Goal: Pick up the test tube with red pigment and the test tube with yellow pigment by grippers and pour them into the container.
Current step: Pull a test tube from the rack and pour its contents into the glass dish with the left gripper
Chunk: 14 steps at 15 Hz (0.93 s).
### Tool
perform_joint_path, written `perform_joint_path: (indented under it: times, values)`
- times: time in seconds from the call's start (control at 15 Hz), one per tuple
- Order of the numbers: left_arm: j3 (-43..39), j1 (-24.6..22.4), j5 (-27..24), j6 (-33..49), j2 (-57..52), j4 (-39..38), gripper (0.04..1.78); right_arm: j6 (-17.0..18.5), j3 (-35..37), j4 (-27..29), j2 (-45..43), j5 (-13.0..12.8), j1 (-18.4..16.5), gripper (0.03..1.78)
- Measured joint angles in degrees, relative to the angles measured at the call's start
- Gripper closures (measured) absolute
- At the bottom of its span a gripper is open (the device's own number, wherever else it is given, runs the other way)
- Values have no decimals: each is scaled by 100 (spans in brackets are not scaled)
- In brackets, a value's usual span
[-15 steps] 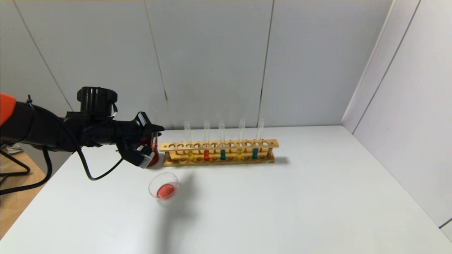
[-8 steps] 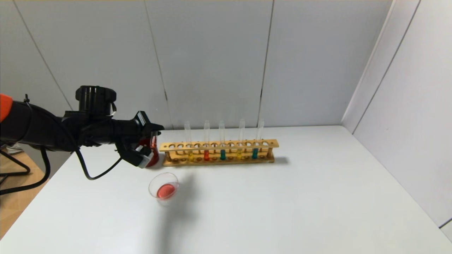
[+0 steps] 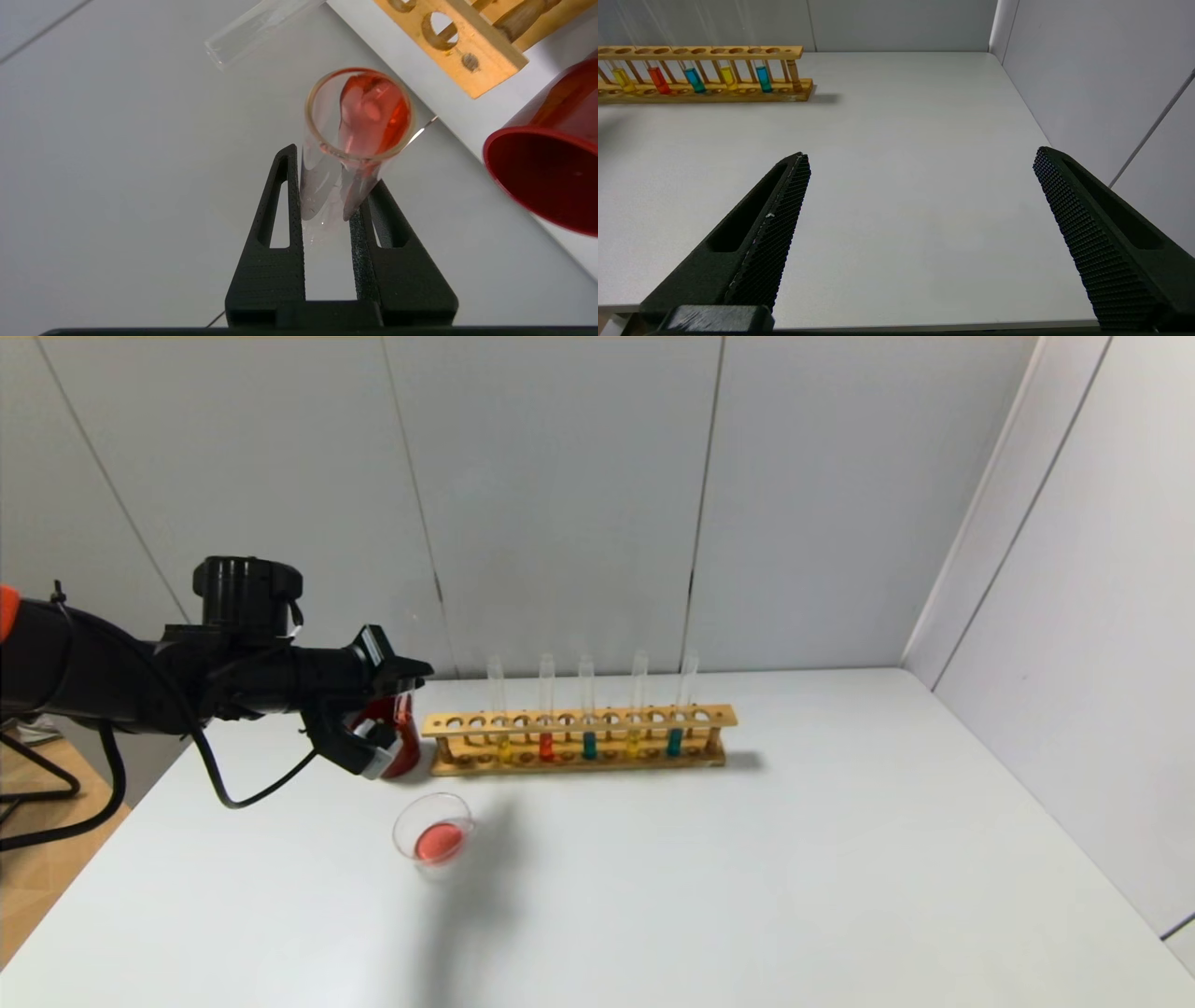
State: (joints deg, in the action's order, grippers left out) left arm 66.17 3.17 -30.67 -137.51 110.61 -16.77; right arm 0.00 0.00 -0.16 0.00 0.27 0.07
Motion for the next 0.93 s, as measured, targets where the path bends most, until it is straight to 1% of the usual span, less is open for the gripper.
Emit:
perform_joint_path:
  times: [0.2, 0.93]
  values:
    - [12, 7, -17, -129, -57, -9, 149, 0, 0, 0, 0, 0, 0, 6]
    - [34, 51, 22, -161, -127, -87, 149, 0, 0, 0, 0, -2, 0, 6]
